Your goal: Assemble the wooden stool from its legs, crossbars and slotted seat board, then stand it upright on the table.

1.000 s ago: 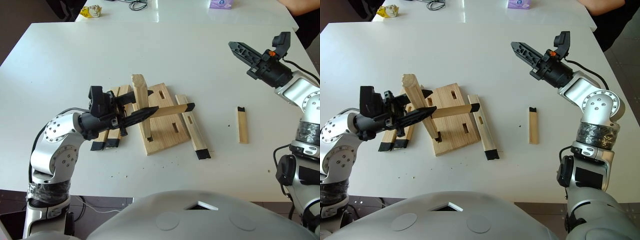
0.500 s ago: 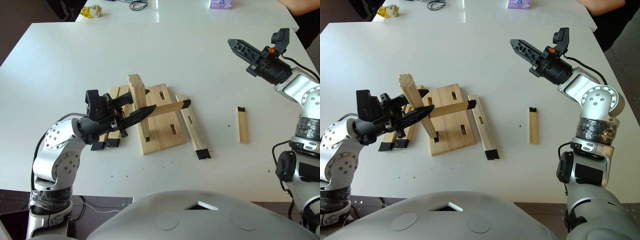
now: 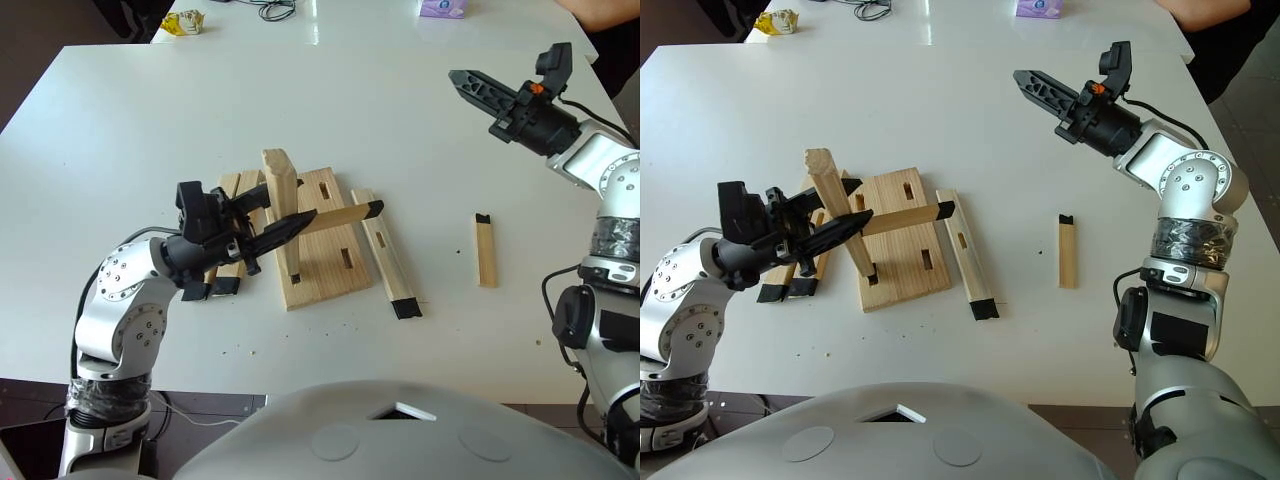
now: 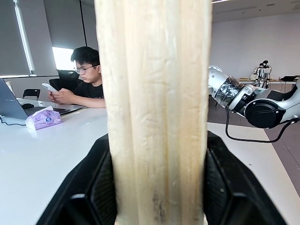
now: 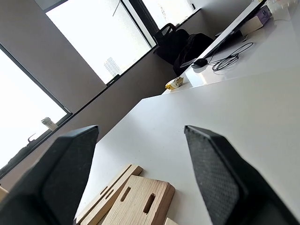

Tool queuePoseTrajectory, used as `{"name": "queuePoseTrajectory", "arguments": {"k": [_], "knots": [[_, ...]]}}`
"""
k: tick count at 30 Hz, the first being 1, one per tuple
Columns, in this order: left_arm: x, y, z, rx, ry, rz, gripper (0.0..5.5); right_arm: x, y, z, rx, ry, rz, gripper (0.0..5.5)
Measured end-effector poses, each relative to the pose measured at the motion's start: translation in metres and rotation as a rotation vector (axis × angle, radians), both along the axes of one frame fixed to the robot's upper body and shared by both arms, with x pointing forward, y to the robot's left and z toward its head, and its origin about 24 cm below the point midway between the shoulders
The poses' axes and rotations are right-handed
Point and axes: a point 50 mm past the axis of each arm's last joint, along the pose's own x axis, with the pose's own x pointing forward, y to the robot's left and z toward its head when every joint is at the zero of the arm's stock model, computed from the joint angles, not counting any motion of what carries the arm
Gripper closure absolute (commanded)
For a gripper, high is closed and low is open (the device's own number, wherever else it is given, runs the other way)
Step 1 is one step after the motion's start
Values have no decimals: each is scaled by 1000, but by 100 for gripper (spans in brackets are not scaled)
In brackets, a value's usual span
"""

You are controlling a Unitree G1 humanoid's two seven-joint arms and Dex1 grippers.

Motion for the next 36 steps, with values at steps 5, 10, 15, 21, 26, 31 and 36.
{"name": "queuePoseTrajectory", "arguments": {"k": [5,10,15,21,26,31,36], "knots": [[7,11,13,-20,-15,1,345,0,-1,0,-9,-2,-5,214],[8,14,15,-36,17,-35,345,-2,0,0,-4,-9,-8,214],[9,14,12,-54,52,-48,345,-3,-3,-1,0,-11,-20,214],[12,7,5,-85,67,-58,345,-2,-3,-4,-1,1,-18,214],[13,4,2,-84,64,-51,345,1,0,-3,-7,6,1,214],[14,8,-3,-70,81,-33,345,3,-1,-2,-18,4,3,214],[14,11,-3,-64,80,-35,345,3,-1,-2,-19,3,4,214]]}}
